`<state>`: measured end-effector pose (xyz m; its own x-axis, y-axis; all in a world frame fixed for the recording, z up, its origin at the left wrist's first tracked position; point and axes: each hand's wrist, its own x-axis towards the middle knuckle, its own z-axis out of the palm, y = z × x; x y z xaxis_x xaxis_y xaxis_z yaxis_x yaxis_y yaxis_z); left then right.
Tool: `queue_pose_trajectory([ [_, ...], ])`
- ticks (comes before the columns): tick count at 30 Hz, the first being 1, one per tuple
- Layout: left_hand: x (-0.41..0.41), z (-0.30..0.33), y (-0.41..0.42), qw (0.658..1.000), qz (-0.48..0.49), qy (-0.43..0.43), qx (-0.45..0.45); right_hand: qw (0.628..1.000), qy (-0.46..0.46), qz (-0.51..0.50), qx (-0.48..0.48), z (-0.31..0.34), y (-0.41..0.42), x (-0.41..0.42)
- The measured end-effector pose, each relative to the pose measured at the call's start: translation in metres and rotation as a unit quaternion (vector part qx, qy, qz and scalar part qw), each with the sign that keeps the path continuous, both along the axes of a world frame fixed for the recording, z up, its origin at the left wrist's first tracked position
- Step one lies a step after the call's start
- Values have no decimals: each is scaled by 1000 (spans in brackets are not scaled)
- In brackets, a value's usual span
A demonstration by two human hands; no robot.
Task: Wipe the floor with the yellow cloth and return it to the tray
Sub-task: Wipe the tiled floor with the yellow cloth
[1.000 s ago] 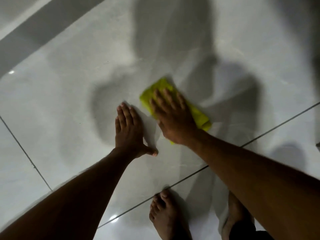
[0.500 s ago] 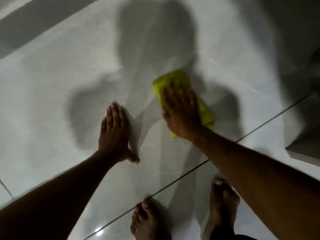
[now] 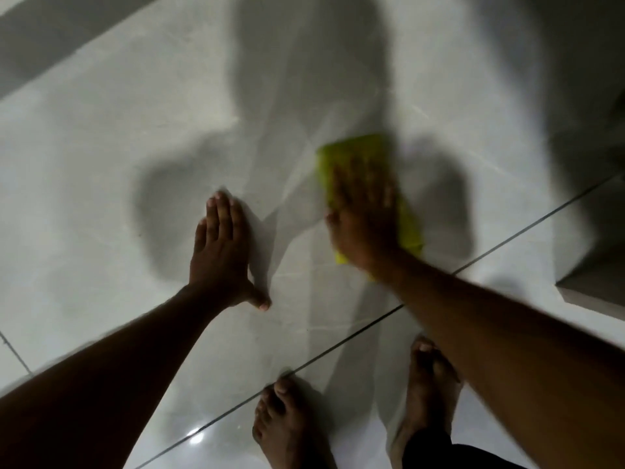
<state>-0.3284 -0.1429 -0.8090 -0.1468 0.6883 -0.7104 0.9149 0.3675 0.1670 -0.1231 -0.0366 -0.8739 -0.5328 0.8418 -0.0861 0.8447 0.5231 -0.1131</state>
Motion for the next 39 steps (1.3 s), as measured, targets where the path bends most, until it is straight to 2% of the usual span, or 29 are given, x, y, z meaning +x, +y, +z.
queue_pose_trajectory([
  [2,-3,-2,-2,1000,1,-2,7,990,21,123,-61,-3,-59,-20],
  [5,-7,-3,-4,1000,0,-19,13,924,12,367,-103,2,-116,47],
  [7,-9,-3,-6,1000,1,-20,15,878,31,462,-119,6,-88,108],
  [8,-9,-3,-6,1000,-2,-19,17,872,28,477,-105,6,-59,130],
  [10,-8,-6,-5,1000,-5,-16,24,895,-20,442,-61,5,10,155],
  [11,-8,-7,-6,1000,-7,-12,28,925,-48,374,-39,4,35,154],
  [13,-6,-8,-5,999,-9,-6,32,986,-85,143,-7,5,51,120],
  [14,-6,-8,-5,999,-8,-4,31,996,-77,33,1,5,43,92],
  [15,-6,-8,-6,1000,-6,-3,31,997,-64,-36,0,4,29,64],
  [16,-7,-8,-7,999,-2,-1,32,997,-48,-51,-7,3,9,40],
  [17,-7,-10,-8,999,3,0,36,999,-35,-15,-16,2,-10,21],
  [19,-8,-10,-8,999,-3,2,40,988,-15,147,-41,0,-52,15],
  [21,-8,-9,-12,999,-6,10,43,947,-10,316,-58,6,-75,44],
  [23,-4,-4,-20,999,2,28,44,896,-41,436,-70,13,-65,76],
  [25,9,3,-28,998,16,45,50,856,-81,504,-77,21,-42,91],
  [27,32,10,-33,997,26,40,66,845,-106,514,-97,29,-31,91],
  [28,46,13,-34,996,37,27,77,856,-100,496,-105,35,-32,88],
  [30,77,17,-32,990,111,-31,81,913,-52,390,-108,49,-43,89],
  [32,103,22,-22,962,249,-106,45,971,-19,211,-108,64,-59,100],
  [34,120,28,-12,926,354,-129,11,988,-14,46,-144,84,-80,110],
  [36,131,48,-3,915,375,-146,-4,969,-9,-100,-226,111,-98,117],
  [38,140,85,5,906,383,-180,2,919,25,-238,-314,144,-107,117],
  [39,143,111,9,908,371,-193,17,881,57,-310,-352,167,-107,115],
])
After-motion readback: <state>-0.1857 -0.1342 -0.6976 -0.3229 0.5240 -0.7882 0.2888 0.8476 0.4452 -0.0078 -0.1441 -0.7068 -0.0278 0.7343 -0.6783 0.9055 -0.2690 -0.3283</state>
